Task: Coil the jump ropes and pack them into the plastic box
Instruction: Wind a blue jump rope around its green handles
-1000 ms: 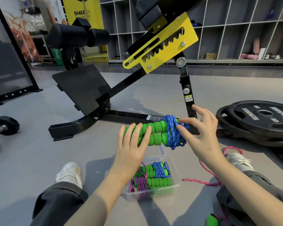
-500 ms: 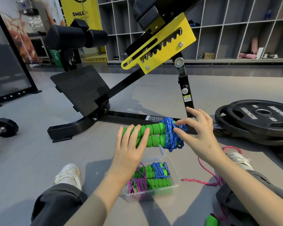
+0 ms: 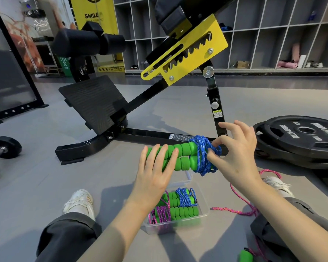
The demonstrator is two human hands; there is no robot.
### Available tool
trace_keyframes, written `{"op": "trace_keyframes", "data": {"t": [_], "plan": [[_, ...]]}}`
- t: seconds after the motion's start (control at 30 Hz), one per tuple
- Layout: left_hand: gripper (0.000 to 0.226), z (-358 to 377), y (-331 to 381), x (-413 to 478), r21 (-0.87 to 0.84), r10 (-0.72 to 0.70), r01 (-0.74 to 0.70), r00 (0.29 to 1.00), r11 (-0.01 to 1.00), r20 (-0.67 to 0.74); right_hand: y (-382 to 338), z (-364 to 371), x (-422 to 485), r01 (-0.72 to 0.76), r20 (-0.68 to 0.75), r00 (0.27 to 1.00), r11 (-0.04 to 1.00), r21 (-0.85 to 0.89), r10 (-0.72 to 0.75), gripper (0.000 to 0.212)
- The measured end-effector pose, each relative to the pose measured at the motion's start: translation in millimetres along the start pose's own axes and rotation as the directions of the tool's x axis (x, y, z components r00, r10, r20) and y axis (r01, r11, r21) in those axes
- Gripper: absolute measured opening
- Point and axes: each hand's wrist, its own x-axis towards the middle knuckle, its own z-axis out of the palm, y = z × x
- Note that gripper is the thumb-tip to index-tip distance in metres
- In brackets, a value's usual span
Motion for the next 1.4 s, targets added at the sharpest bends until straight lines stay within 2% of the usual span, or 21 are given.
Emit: {"op": "trace_keyframes", "data": {"t": [0.13, 0.27, 0.47, 0.57, 0.67, 0.77, 0.83, 1.0, 1.1, 1.33, 1.4], "plan": [[0.055, -1.5, 1.8, 1.6, -0.007, -0.015, 0.015, 1.0, 1.0, 0.016, 2.1, -0.4, -0.3, 0.02, -0.078, 0.997, 1.0, 0.008, -0.019, 0.009], [0.054, -1.2, 0.8, 2.1, -0.015, -0.042, 0.042, 0.999, 0.999, 0.021, 1.9, 1.1, 0.2, 0.075, -0.09, 0.993, 0.997, -0.022, -0.077, 0.005], [0.054, -3.0, -4.5, 4.1, -0.026, -0.103, 0.104, 0.994, 0.994, 0.027, 4.8, 4.2, -3.9, 0.232, -0.082, 0.969, 0.972, -0.034, -0.234, 0.022], [0.054, -4.3, -4.5, 4.3, -0.026, -0.104, 0.105, 0.994, 0.994, 0.024, 2.0, 2.8, -6.0, 0.11, -0.049, 0.993, 0.989, 0.102, -0.105, 0.024], [0.053, -5.2, -5.1, 3.6, -0.018, -0.099, 0.099, 0.995, 0.995, 0.016, -3.6, 0.3, -4.0, -0.116, 0.03, 0.993, 0.957, 0.266, 0.112, 0.009], [0.056, -6.0, -5.7, 4.4, -0.012, -0.103, 0.103, 0.994, 0.995, 0.023, -3.0, -1.3, -1.7, -0.227, 0.089, 0.974, 0.923, 0.312, 0.209, 0.017], [0.056, -5.7, -6.3, 4.9, -0.011, -0.107, 0.107, 0.994, 0.994, 0.022, -1.9, 0.0, -1.4, -0.23, 0.094, 0.973, 0.938, 0.258, 0.213, 0.018], [0.054, -3.8, -7.0, 3.5, -0.011, -0.097, 0.098, 0.995, 0.995, 0.017, 1.6, 8.5, -5.1, -0.125, 0.026, 0.992, 0.978, 0.165, 0.123, 0.022], [0.054, -4.2, -6.5, 3.1, -0.01, -0.091, 0.091, 0.996, 0.996, 0.023, 0.6, 10.5, -6.6, -0.101, 0.008, 0.995, 0.98, 0.17, 0.101, 0.026], [0.055, -2.7, -7.5, 1.9, 0.003, -0.094, 0.094, 0.995, 0.996, 0.029, 3.4, 9.8, -4.8, -0.147, -0.008, 0.988, 0.966, 0.214, 0.152, 0.009], [0.054, -1.4, -5.9, 1.1, 0.005, -0.087, 0.087, 0.996, 0.996, 0.027, 4.3, 9.9, -4.0, -0.104, -0.042, 0.993, 0.975, 0.198, 0.115, 0.01]]}}
